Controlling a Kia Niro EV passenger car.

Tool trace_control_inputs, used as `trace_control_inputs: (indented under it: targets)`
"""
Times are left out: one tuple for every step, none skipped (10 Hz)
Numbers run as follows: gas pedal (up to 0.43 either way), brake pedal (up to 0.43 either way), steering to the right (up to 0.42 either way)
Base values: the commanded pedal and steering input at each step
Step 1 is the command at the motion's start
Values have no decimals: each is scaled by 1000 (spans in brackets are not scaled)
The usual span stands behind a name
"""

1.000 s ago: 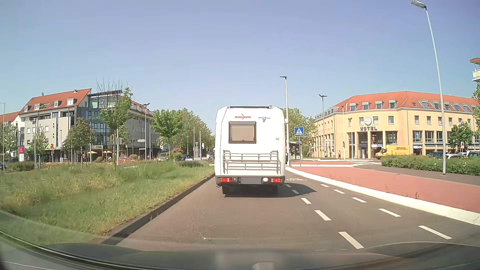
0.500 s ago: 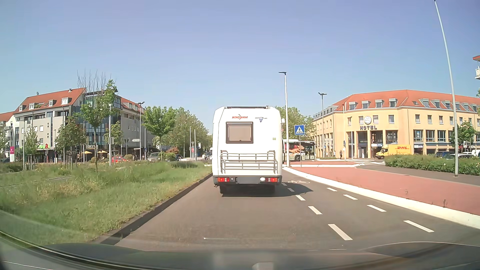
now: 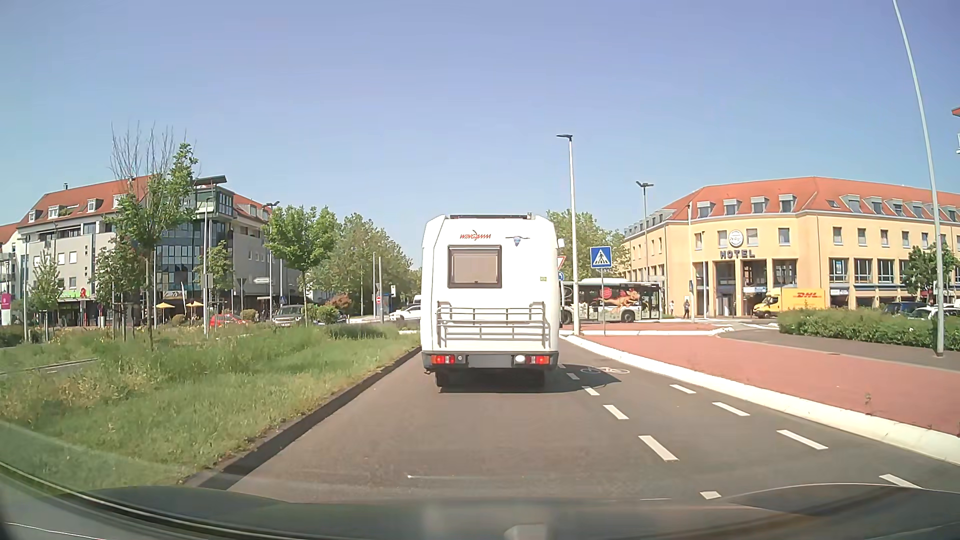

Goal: Follow the waypoints while adhering to traffic rules and regulations

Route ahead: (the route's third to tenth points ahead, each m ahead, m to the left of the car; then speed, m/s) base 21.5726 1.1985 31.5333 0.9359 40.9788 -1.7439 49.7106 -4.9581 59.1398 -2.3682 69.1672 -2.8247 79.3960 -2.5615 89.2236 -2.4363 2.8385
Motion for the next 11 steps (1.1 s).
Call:
trace_control_inputs:
  targets:
    - [0, 0, 18]
    - [0, 0, 18]
    - [0, 0, 18]
    - [0, 0, 15]
    - [0, 0, 10]
    - [0, 0, 6]
    - [0, 0, 6]
    - [8, 0, 6]
    - [20, 0, 6]
    - [20, 0, 6]
    - [20, 0, 6]
